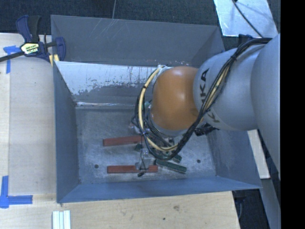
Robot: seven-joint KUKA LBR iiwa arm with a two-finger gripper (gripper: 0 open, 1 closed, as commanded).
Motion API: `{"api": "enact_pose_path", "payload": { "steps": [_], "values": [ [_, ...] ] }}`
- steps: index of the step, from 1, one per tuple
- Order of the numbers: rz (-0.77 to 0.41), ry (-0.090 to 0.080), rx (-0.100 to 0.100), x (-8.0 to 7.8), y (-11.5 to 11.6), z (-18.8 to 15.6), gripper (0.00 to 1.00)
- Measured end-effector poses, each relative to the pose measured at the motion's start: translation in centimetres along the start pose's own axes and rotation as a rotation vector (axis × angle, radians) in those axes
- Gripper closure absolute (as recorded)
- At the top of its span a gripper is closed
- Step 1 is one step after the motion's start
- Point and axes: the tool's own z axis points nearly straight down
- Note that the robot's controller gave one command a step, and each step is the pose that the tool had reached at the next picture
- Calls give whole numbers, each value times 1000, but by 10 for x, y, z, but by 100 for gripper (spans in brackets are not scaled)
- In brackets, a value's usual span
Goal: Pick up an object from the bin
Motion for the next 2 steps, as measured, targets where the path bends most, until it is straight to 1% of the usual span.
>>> {"api": "enact_pose_path", "payload": {
  "steps": [1, 2],
  "values": [
    [0, 0, 0, 0, 0, 0, 0],
    [72, 0, -1, 7, -16, 13, 0]
  ]
}}
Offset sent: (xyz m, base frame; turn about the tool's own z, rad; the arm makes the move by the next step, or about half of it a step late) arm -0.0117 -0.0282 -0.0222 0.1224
